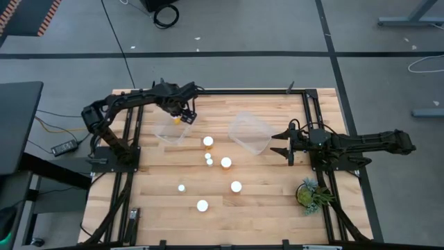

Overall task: Pick and place medicine bottles into bin by pill shape (circle, oval)
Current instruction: Put the small yellow pill bottle into the left transparent bin

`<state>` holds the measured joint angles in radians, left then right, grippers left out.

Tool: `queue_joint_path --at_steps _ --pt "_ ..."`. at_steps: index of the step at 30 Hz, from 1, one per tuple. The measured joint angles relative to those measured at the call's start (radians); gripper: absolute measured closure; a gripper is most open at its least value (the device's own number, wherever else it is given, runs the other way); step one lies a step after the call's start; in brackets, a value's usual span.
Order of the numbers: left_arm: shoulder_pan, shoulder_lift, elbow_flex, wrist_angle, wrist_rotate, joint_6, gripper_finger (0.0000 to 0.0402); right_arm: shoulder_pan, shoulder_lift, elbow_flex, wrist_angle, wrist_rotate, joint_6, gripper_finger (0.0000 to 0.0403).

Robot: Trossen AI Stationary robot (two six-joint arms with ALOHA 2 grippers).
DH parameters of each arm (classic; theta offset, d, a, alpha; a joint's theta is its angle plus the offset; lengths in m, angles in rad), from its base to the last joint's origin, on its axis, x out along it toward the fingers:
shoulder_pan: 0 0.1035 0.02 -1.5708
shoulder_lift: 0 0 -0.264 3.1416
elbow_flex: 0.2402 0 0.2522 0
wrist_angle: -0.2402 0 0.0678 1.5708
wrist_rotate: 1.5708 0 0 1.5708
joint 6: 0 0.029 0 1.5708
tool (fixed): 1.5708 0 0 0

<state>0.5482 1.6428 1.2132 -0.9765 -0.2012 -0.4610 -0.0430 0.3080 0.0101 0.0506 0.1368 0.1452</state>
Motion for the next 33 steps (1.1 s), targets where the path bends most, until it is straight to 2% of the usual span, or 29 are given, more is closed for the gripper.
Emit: queue_joint_path --at_steps 6,19,28,33 --pt "-0.089 0.000 0.075 -0.022 0.000 -0.007 0.0156 0.000 0.000 0.000 0.000 0.000 0.000 0.0127" --pt "-0.302 0.000 0.081 -0.025 0.046 -0.171 0.0157 0.000 0.000 0.000 0.000 0.000 0.000 0.0127" --pt "-0.430 0.094 0.081 0.031 0.132 -0.249 0.0157 0.000 0.000 0.000 0.000 0.000 0.000 0.0127" --pt "-0.484 0.127 0.081 0.034 0.146 -0.285 0.0161 0.000 0.000 0.000 0.000 0.000 0.000 0.0127"
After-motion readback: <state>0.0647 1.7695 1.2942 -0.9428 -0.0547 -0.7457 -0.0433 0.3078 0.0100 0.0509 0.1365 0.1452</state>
